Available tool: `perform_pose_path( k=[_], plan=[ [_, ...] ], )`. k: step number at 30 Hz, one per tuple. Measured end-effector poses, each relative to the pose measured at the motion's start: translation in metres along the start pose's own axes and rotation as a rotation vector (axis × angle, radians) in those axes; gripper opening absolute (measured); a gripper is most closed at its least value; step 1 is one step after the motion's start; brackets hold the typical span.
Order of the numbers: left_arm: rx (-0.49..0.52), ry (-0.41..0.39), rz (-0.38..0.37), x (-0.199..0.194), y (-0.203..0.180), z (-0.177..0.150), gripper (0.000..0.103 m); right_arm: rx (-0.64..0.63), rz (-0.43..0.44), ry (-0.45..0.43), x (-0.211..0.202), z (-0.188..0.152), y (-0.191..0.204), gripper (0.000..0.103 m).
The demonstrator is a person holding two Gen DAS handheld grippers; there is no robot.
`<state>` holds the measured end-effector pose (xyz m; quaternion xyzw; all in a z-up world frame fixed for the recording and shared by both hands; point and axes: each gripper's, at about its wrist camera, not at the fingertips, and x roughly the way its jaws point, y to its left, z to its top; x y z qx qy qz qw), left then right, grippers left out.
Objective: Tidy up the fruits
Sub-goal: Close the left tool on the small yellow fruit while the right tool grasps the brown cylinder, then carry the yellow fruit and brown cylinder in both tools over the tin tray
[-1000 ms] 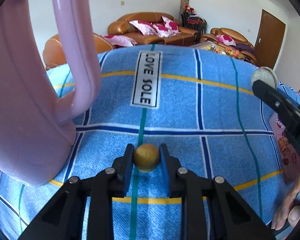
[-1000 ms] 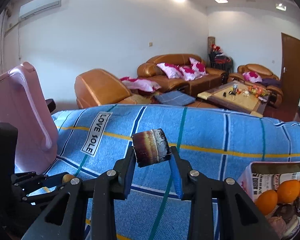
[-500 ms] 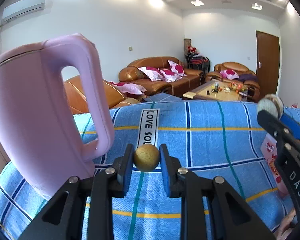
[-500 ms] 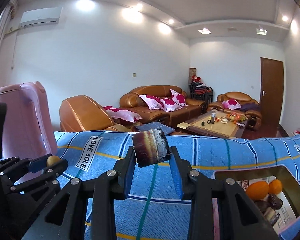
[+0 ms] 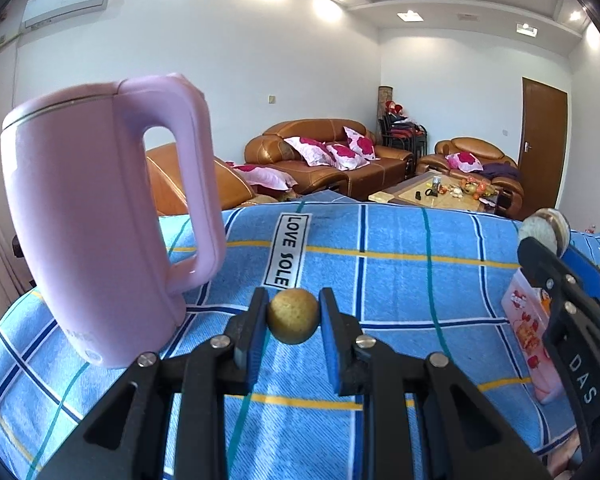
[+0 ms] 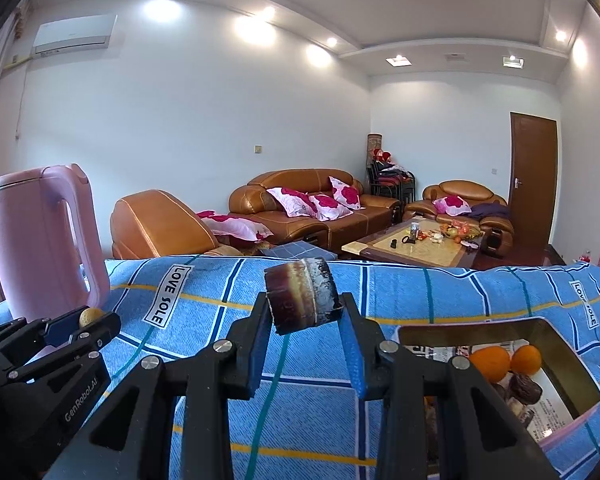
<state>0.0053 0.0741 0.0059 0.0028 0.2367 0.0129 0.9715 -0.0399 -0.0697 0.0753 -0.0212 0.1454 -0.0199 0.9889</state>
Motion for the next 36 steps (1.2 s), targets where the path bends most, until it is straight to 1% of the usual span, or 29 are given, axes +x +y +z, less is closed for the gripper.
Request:
perform_pose_path(
  k=[6,13,22,27,36],
  plan=[
    [0.013,-0.023,-0.001,-0.015,-0.007,-0.004,0.027,-0.008,0.009,-0.004,-0.012,-0.004,-0.008,0.036],
    [0.019,-0.022,-0.006,-0.016,-0.007,-0.002,0.027,-0.006,0.007,0.000,-0.018,-0.008,-0.018,0.036],
    [0.038,-0.019,0.034,-0.016,-0.019,-0.002,0.027,-0.002,0.004,0.011,-0.031,-0.012,-0.041,0.036],
    [0.037,0.027,0.000,-0.014,-0.034,-0.004,0.027,-0.018,-0.002,0.013,-0.039,-0.013,-0.055,0.036],
    [0.073,0.021,-0.057,-0.025,-0.080,-0.008,0.027,0.006,-0.053,0.021,-0.049,-0.016,-0.100,0.036]
  ],
)
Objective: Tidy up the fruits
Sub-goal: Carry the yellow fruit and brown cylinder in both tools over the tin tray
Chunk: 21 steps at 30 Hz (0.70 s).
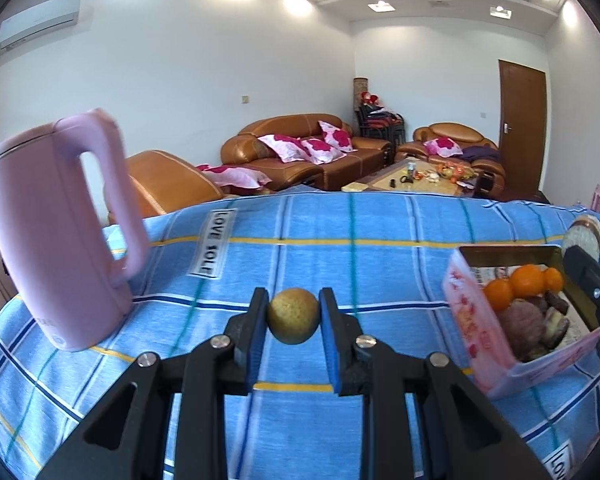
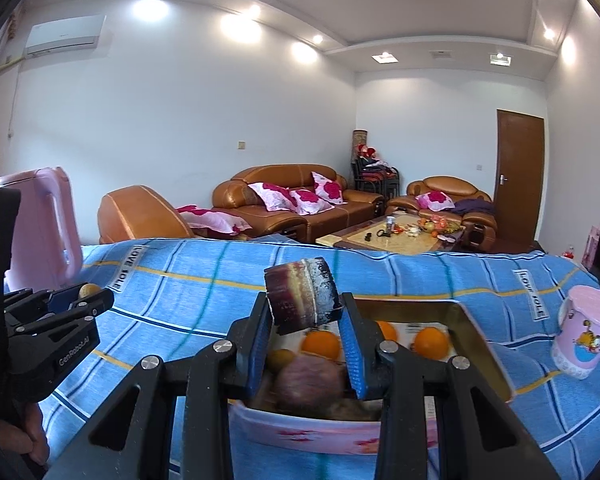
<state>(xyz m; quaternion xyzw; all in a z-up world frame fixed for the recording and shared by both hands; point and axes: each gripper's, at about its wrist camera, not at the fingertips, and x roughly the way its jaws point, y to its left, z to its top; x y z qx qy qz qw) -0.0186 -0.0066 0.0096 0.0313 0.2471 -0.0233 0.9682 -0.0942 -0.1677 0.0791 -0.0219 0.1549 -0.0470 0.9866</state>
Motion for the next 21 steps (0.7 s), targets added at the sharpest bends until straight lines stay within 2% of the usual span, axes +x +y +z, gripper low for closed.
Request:
perform_pose_path(
  k=[11,21],
  plan=[
    [0.024,-0.010,-0.059,-0.005,-0.054,0.005,0.027,-0.004,-0.064,0.008,0.000,0.000,-0.045,0.036],
    [0.025,-0.020,-0.128,-0.003,-0.089,0.012,0.027,0.037,-0.126,0.050,0.013,0.005,-0.082,0.036]
  ],
)
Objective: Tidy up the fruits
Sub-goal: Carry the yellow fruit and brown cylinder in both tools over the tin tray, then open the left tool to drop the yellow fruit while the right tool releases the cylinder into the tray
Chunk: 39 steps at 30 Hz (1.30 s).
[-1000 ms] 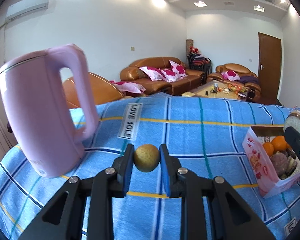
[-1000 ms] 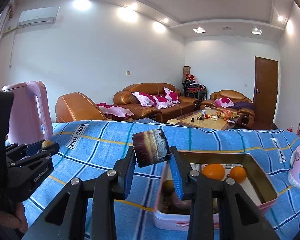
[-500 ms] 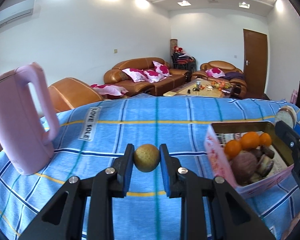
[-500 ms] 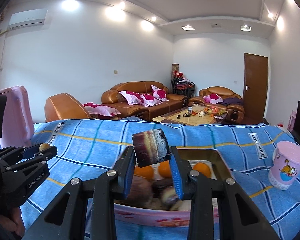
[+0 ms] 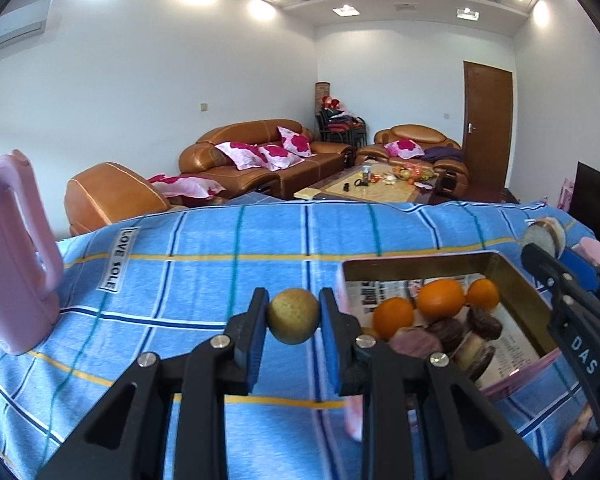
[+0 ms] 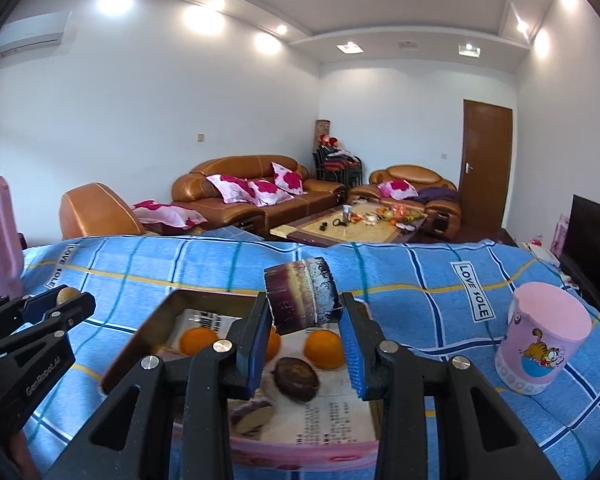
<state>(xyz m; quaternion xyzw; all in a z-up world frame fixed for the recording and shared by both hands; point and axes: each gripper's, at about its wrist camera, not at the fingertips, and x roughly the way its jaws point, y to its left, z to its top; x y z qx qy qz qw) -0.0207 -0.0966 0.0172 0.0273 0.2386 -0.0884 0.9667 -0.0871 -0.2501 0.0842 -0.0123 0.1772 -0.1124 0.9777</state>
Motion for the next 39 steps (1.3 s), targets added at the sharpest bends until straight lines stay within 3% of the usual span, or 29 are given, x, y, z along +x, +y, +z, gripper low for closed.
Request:
perform_pose_path(
  k=[11,20,39],
  plan=[
    [-0.012,-0.009,-0.066,0.013,-0.031,0.010,0.027,0.000,-0.056,0.005,0.017,0.008,-0.014,0.036],
    [0.014,0.017,-0.096,0.027,-0.056,0.016,0.027,0.016,-0.027,0.057,0.031,0.008,-0.016,0.036],
    [-0.006,0.121,-0.160,0.047,-0.053,0.016,0.027,-0.026,0.072,0.165,0.053,0.005,-0.005,0.036]
  ],
)
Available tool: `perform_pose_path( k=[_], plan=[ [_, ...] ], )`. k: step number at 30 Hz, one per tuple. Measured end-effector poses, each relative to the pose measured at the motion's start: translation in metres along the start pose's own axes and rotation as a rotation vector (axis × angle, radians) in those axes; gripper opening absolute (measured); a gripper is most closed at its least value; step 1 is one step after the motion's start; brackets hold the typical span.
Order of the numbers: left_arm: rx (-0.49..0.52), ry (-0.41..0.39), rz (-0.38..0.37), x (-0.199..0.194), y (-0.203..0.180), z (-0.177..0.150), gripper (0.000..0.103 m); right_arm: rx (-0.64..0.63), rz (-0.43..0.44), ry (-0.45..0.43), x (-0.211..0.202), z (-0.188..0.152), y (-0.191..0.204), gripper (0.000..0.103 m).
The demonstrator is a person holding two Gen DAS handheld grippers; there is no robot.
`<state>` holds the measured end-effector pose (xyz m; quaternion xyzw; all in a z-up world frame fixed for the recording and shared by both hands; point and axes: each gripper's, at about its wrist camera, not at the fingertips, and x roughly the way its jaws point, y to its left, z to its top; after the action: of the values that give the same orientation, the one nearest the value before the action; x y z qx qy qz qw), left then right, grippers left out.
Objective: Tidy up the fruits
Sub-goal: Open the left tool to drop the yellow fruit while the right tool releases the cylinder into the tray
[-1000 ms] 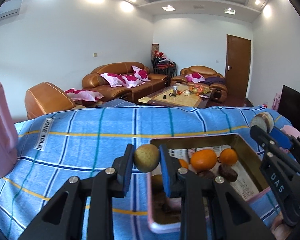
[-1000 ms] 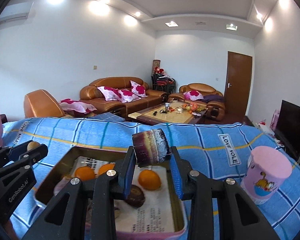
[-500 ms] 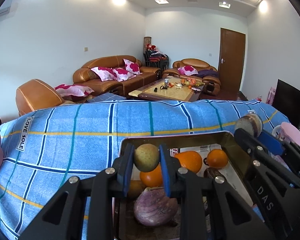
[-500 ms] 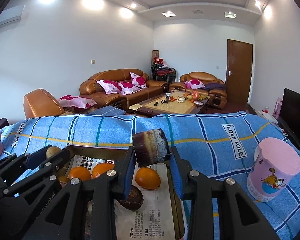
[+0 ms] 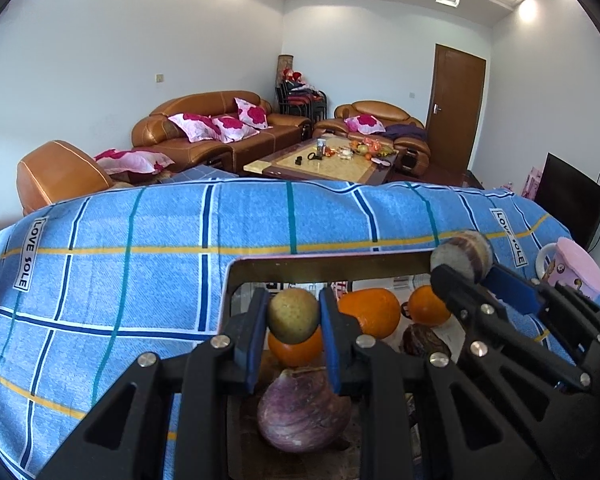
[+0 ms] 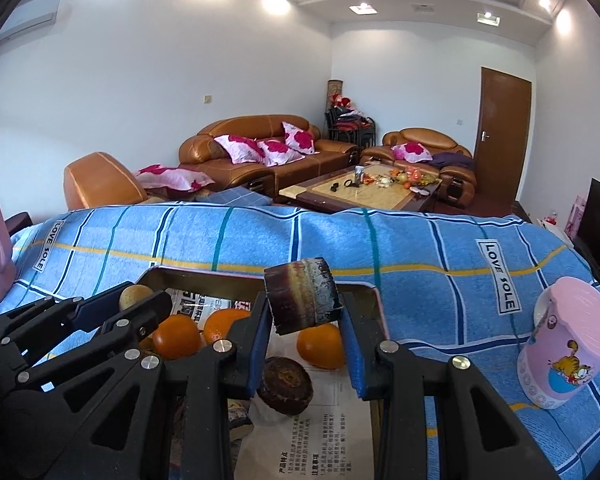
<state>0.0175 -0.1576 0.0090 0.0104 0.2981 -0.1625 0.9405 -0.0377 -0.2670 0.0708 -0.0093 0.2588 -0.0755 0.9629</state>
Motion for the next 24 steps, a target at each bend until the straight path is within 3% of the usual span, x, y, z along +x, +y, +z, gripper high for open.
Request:
perform_pose_path(
  k=[16,24],
  plan=[
    [-0.025,0.018,-0.011,0.005,0.008,0.002,0.027,0.037,0.107,0.083,0.016,-0.004,-0.002,0.037],
    [-0.029,0.012,-0.017,0.004,0.010,-0.001,0.027,0.069,0.147,0.054,0.013,-0.005,-0.007,0.039]
  ],
)
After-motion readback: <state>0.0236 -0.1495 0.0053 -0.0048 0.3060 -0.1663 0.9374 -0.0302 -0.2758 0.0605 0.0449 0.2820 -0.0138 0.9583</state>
